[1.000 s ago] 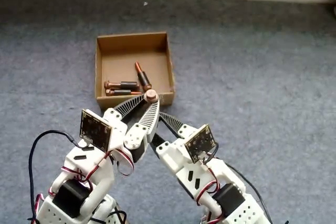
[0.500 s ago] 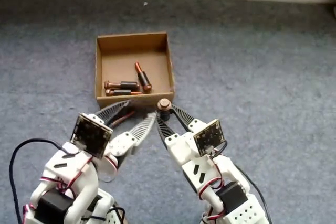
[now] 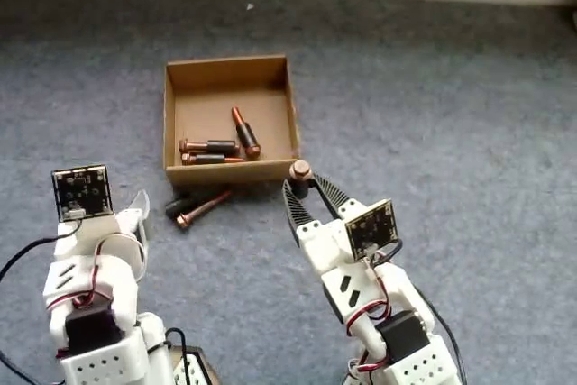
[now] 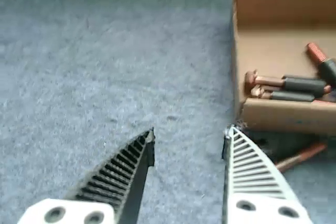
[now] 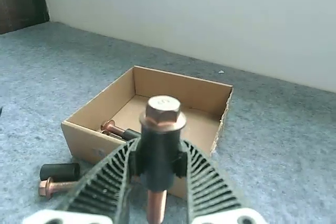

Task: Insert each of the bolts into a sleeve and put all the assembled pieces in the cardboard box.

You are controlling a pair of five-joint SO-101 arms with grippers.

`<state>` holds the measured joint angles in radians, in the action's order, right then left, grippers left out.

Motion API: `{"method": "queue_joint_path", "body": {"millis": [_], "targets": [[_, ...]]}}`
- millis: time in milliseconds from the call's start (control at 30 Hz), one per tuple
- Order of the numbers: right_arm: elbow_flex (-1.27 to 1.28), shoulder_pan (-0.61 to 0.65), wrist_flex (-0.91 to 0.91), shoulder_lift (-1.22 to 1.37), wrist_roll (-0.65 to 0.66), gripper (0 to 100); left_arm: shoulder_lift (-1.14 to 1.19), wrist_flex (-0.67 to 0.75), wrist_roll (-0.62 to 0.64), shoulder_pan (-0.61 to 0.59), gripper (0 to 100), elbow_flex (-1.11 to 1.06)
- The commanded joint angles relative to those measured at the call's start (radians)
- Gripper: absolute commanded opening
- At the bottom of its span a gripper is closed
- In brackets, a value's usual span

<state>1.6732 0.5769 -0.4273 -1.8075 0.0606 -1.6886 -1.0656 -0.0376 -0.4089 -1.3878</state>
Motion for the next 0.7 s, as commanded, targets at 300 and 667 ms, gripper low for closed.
{"method": "queue_joint_path", "body": {"millis": [300, 667], "targets": [[-0.334, -0.010, -0.291, 0.219, -0.048, 0.5, -0.001, -0.005, -0.183, -0.088, 23, -0.205], [-0.869, -0.013, -0.065, 1.041, -0.040, 0.5, -0.001, 0.003, -0.183, -0.087, 23, -0.222]]}}
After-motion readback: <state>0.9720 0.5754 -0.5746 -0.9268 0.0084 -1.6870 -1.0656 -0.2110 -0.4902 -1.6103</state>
